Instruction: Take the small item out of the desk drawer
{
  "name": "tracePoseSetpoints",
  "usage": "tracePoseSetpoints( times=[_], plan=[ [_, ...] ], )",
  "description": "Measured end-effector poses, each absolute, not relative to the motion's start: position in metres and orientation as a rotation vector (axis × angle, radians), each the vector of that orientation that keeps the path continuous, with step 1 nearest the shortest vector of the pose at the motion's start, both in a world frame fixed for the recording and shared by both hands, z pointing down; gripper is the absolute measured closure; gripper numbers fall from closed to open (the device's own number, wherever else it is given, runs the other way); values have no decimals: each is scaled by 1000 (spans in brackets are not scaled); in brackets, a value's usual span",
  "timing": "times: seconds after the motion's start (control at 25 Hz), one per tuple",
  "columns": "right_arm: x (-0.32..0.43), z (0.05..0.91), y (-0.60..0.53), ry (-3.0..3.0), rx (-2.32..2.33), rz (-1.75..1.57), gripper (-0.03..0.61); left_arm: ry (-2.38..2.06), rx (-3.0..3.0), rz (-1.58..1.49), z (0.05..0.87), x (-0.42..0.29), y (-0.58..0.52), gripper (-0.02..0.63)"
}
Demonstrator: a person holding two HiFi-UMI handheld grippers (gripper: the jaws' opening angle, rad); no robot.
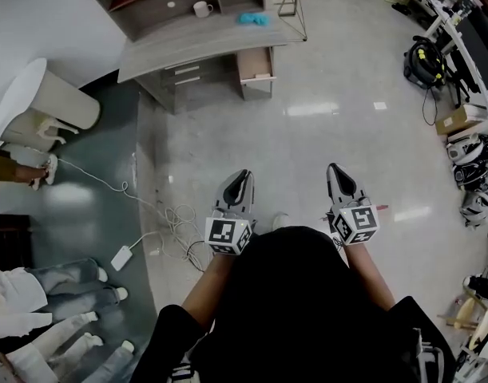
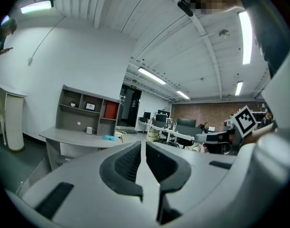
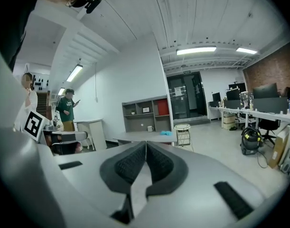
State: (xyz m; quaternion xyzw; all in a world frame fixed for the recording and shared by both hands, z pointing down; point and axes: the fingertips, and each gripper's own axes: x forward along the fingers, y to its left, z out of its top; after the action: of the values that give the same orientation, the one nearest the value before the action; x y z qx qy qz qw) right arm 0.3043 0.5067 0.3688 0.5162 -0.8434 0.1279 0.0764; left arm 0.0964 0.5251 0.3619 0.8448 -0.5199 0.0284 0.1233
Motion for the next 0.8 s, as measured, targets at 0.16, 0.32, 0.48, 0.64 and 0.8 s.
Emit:
tracePoseSetpoints(
  times=[0.16,0.32,0.48,0.64,0.8],
  plan=[
    [317,378,508,-2463,1592,405,476,-1537,2441,73,364,91,528,597],
    [324,389,515,-2417,1607,440,380,-1478,2439,95,371,93,534,486],
    [323,397,523,-2440,1559,487,371,-1485,2444,117,374,91,539,462],
    [315,404,523,-2473,1486,501,371,-1526,2407,116,377,85,542,457],
    [317,410,522,-2495,1451,510,371,-1536,2390,143,382,91,545,457]
  ],
)
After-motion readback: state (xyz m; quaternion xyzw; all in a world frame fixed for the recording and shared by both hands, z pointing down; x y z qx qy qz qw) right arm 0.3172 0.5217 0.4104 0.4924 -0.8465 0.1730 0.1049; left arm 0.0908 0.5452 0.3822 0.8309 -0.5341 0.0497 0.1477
